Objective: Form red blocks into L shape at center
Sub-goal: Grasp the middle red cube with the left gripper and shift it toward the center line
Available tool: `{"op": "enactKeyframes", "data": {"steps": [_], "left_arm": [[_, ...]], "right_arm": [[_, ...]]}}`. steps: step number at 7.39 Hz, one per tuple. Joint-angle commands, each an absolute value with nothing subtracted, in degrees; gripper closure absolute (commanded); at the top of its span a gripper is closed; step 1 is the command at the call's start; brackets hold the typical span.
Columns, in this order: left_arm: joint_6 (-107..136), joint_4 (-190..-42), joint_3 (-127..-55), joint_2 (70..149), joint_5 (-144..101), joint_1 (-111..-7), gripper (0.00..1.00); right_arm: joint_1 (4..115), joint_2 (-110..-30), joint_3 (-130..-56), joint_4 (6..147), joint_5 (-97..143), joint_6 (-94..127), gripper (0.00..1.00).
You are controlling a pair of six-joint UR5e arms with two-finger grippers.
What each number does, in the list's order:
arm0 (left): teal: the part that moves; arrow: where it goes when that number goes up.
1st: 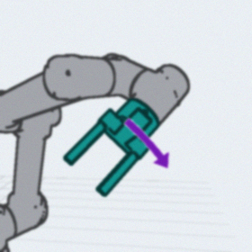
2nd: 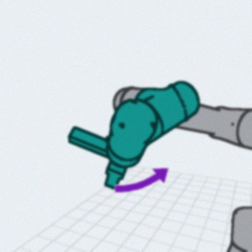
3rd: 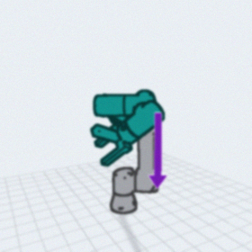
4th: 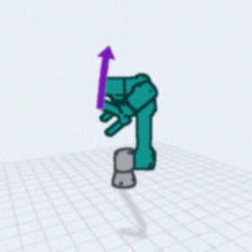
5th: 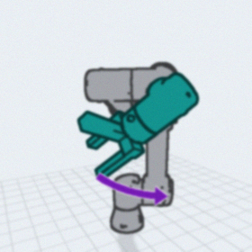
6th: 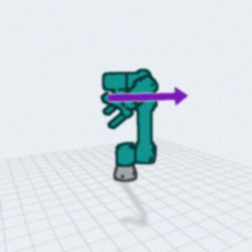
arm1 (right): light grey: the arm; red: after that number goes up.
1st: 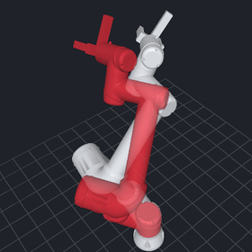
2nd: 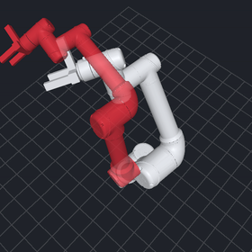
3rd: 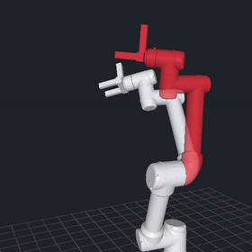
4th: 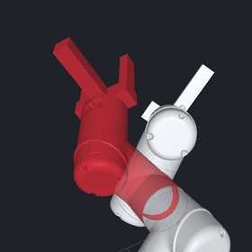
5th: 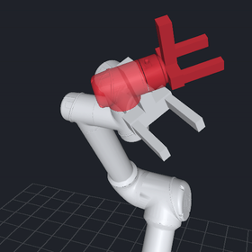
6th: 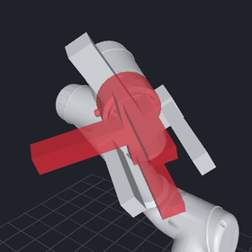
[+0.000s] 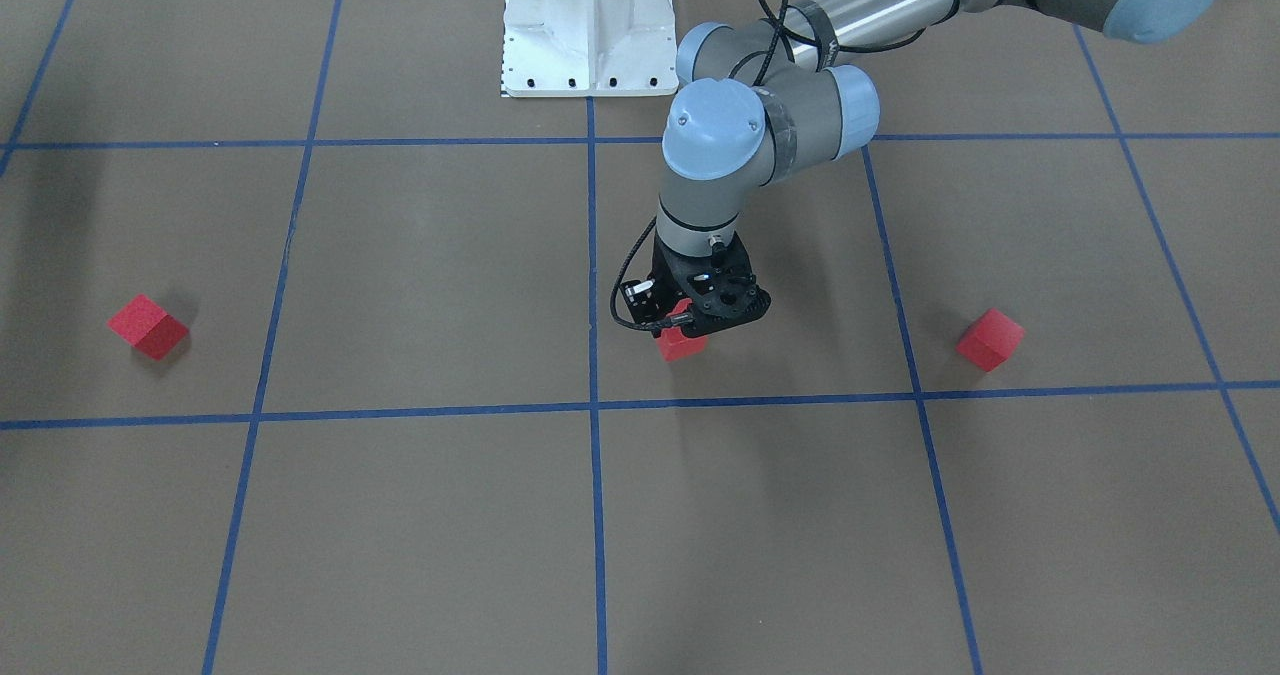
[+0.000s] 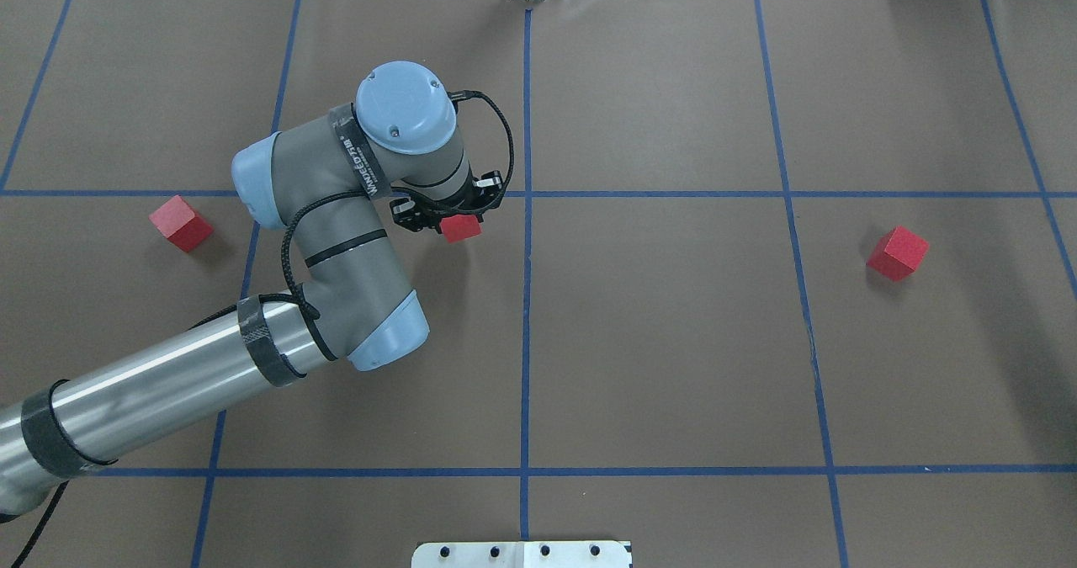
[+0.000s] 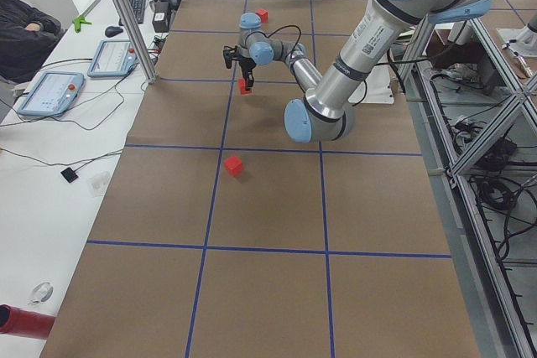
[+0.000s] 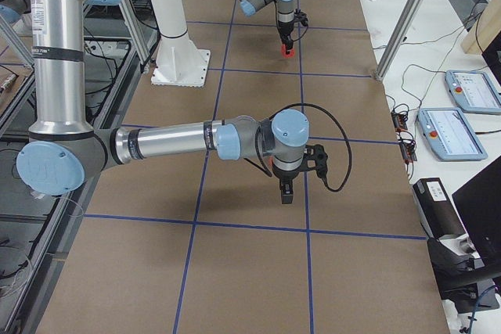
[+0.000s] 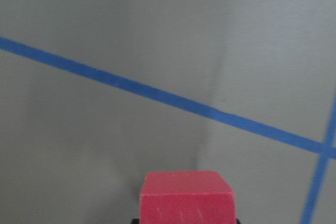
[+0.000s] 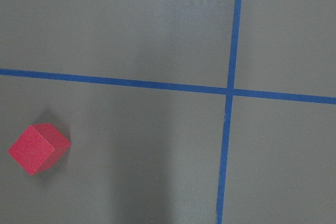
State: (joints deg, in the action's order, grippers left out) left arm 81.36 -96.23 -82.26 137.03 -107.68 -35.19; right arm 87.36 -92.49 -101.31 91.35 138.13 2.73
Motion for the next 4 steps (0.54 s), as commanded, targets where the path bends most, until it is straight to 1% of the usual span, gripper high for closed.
{"op": "enactKeyframes", "data": {"steps": [1, 3, 4], "left_arm": [[76.1, -96.8, -77.9, 142.1, -105.9, -33.9, 1.00], [72.1, -99.3, -72.3, 145.5, -103.7, -32.5, 1.00], [71.9, -101.3, -71.2, 145.5, -103.6, -32.3, 1.00]], "right_arm": [[87.4, -92.8, -101.4, 91.2, 140.0, 2.7, 0.01], [87.4, -92.8, -101.5, 91.1, 139.9, 2.8, 0.01], [87.4, -92.8, -101.5, 91.1, 139.9, 2.9, 0.01]]}}
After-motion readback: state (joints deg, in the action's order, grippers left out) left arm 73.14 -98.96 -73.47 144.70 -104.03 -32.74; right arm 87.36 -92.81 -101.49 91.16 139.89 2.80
